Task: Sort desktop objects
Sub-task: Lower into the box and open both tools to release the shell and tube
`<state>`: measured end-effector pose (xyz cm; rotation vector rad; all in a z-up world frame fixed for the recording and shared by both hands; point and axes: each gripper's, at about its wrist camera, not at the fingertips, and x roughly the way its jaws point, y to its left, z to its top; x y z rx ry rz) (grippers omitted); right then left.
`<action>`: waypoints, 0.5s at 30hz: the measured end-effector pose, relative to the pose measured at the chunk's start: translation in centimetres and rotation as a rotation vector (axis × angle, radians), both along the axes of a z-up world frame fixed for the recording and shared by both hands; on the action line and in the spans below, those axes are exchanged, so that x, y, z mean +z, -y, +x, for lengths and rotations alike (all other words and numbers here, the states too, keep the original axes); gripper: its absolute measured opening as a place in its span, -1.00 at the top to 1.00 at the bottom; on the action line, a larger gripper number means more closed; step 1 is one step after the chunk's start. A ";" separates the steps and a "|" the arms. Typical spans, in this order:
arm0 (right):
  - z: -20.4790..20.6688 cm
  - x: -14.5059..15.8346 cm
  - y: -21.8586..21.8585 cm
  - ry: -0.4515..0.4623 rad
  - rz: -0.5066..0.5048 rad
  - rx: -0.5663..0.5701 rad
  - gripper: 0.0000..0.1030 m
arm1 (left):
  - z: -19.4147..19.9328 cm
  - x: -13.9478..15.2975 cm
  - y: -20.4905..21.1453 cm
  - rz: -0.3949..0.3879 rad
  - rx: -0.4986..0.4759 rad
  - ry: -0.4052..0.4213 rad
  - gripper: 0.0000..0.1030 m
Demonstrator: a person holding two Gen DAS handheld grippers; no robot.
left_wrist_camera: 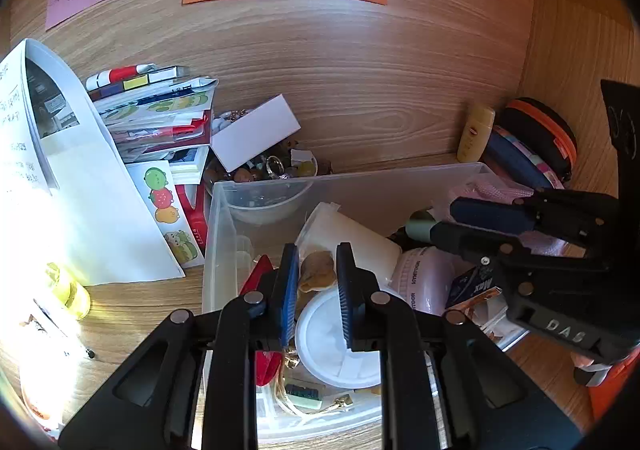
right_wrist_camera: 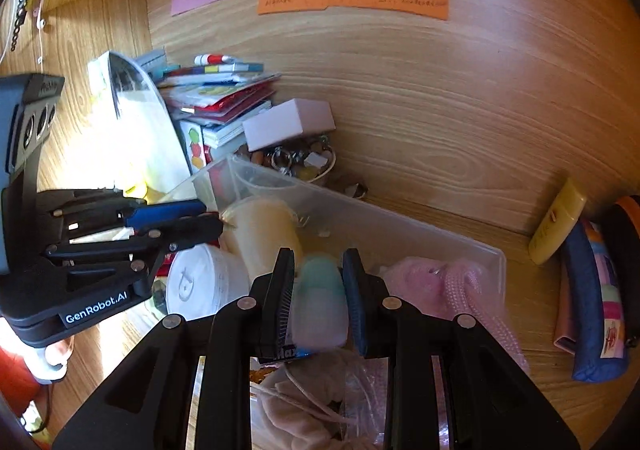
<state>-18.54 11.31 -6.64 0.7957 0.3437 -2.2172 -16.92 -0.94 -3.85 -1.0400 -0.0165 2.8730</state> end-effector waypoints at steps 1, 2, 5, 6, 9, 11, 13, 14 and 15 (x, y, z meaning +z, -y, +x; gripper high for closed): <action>0.1 -0.1 0.1 -0.005 0.008 -0.002 0.56 | 0.0 0.0 0.0 0.001 0.002 0.000 0.67; 0.1 -0.2 0.3 -0.004 0.013 0.001 0.56 | 0.0 0.0 0.0 0.003 0.004 0.001 0.67; 0.4 -0.3 0.4 -0.010 0.017 0.006 0.56 | 0.2 0.1 0.2 -0.002 0.009 0.000 0.66; 0.5 -0.3 0.5 -0.011 0.018 0.009 0.56 | 0.3 0.1 0.2 -0.006 0.012 -0.001 0.63; 0.6 -0.1 0.3 -0.009 0.012 0.012 0.56 | 0.5 0.3 0.3 -0.005 0.024 -0.006 0.34; 0.6 0.2 0.2 -0.001 0.002 0.016 0.56 | 0.8 0.4 0.3 -0.001 0.025 -0.014 0.25; 0.6 0.4 -0.1 0.004 -0.003 0.016 0.55 | 1.0 0.4 0.3 -0.001 0.020 -0.019 0.23; 0.7 0.6 -0.2 0.001 -0.004 0.014 0.54 | 1.1 0.4 0.2 0.001 0.021 -0.018 0.19; 0.7 0.9 -0.3 -0.001 -0.005 0.011 0.52 | 1.1 0.4 0.2 0.004 0.020 -0.017 0.14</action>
